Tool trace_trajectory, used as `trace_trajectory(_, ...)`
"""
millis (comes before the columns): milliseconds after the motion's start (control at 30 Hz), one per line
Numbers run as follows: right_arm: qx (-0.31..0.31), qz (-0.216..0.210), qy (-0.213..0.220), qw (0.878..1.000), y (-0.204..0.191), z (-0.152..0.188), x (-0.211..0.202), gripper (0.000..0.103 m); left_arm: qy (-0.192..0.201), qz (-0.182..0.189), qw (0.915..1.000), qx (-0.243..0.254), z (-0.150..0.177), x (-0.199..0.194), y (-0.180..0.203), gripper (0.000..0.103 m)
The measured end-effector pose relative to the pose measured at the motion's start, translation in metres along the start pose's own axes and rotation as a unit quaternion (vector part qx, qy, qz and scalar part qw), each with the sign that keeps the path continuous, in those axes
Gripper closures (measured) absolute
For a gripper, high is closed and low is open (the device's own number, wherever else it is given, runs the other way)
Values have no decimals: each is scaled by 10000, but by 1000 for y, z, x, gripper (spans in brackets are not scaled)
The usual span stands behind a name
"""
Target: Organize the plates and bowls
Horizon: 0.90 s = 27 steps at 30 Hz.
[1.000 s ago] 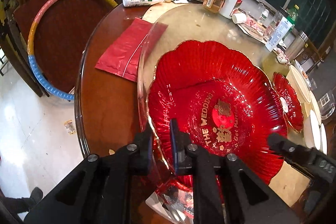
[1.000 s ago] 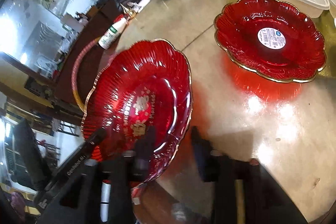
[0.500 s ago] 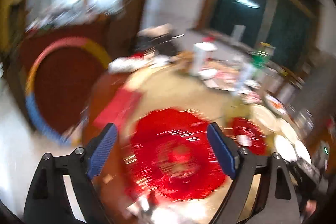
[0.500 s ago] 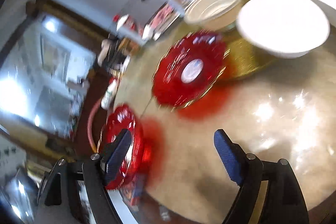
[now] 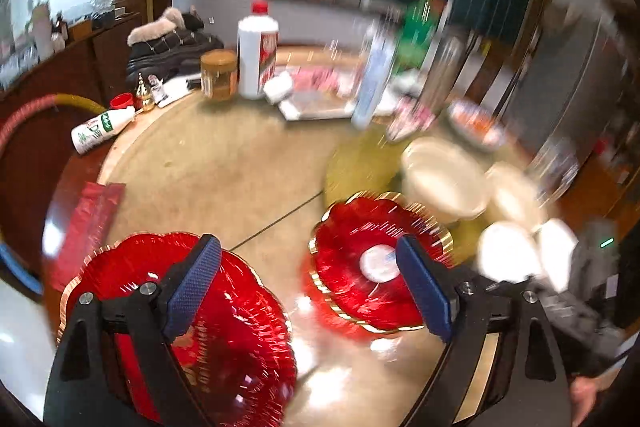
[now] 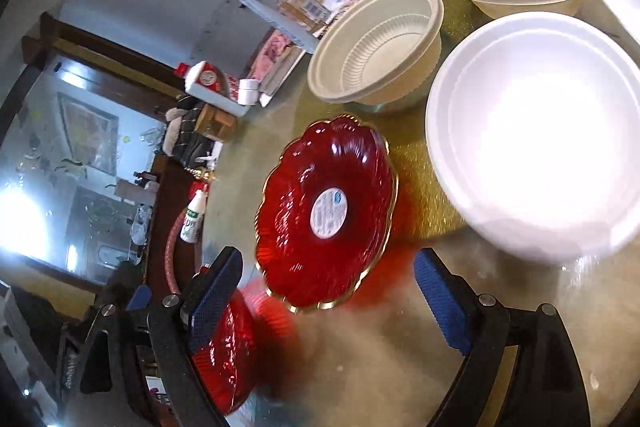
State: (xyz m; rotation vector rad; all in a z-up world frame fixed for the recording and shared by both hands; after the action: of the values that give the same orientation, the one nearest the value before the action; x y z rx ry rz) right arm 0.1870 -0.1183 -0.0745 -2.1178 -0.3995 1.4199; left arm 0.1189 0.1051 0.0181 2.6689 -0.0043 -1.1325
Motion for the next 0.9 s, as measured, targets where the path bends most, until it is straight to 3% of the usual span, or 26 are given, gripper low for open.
trace_trajectory(300,105,-230,-83,9996,8,-13,9,15,-910,-520,9933,483,-11,72,17,13)
trace_trajectory(500,155,-238,-375,9989,15,-11,22,25,-1505,-429,9873,263,-17,102,15,13)
trace_trajectory(767,-22,129,-442,9989,12,-12,32,51,-2162,36,9758,-332,-12,126,8,14)
trace_trajectory(800,-14,169,-472,9987,13,-12,34,53,-2216,81,9745,-336,-10,128,10,16)
trace_trajectory(900,-54,281,-463,9985,14,-12,35,68,-2349,175,9712,-355,-6,132,13,44)
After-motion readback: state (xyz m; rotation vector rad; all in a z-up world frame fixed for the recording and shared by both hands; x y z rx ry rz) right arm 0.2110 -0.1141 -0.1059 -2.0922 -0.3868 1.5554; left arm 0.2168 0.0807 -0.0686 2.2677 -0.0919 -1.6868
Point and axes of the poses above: each gripper's, at about its wrist camera, not at the fingertips, and x roughly the way its jaws point, y to its right, z to its underside, the point moved 2 cm from there along x, roughly the way its jaws point, and after that the axes turned 9 degrees about z, right-handed, at the moved point
